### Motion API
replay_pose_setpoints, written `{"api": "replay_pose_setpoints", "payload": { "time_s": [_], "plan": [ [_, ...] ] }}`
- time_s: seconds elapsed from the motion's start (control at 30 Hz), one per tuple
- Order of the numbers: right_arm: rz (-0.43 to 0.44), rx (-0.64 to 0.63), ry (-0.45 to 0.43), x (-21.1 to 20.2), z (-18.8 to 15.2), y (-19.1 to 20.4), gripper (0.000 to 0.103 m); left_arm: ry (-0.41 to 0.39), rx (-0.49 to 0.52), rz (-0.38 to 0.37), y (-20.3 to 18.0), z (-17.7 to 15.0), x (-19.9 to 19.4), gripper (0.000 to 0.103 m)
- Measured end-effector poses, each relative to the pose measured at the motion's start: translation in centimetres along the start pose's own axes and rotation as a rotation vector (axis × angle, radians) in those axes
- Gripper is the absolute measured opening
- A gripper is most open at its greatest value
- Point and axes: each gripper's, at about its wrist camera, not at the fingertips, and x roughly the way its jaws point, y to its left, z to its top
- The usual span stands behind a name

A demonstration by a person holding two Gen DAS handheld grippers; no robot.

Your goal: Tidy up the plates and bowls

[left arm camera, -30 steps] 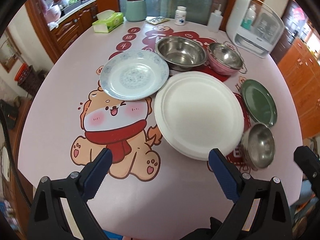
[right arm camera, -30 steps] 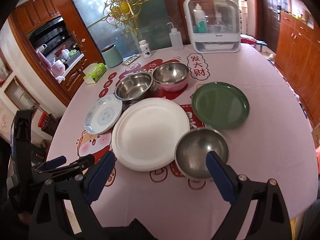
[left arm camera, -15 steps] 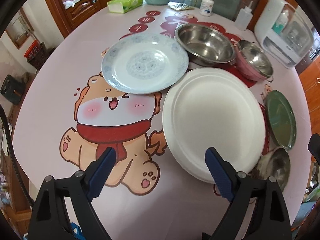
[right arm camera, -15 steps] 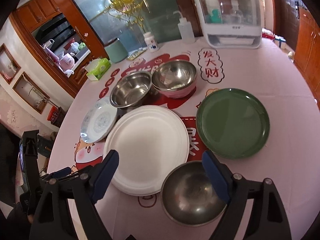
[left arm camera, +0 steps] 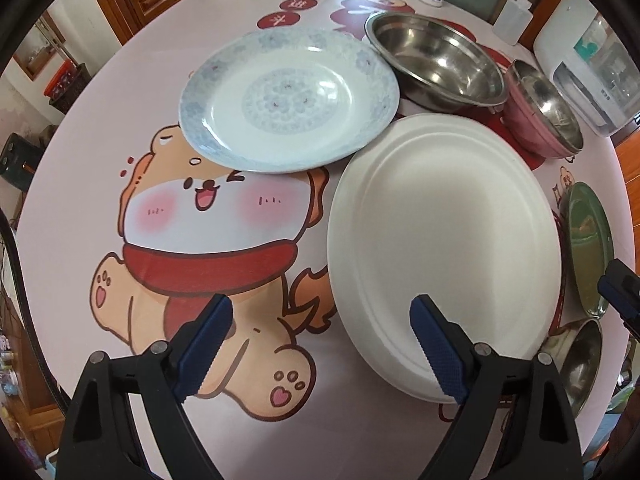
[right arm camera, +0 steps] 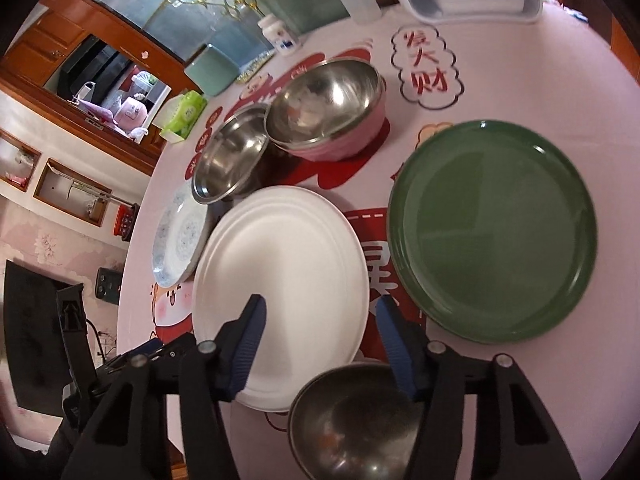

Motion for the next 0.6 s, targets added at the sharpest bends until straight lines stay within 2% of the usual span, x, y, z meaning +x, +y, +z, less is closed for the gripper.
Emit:
{"api": "replay_pose_setpoints", "payload": {
  "time_s": [0.2, 0.53, 0.6],
  "plan": [
    [-0.014, 0.023, 0.071, 1.5, 0.9, -0.5, 0.046, 0.032, -0.007, -0.028, 0.0, 0.6, 1.6, 0.090],
    [-0.043, 0.041, 0.167, 3.8, 1.5, -1.7, 0.036, 0.041, -0.034, -0.060, 0.1, 1.7, 3.2, 0.089],
    [-0.045, 0.048, 0.182, 4.2, 1.6, -1.9, 0.034, 0.044, -0.027, -0.062, 0.3, 1.8, 3.6, 0.084]
  ]
}}
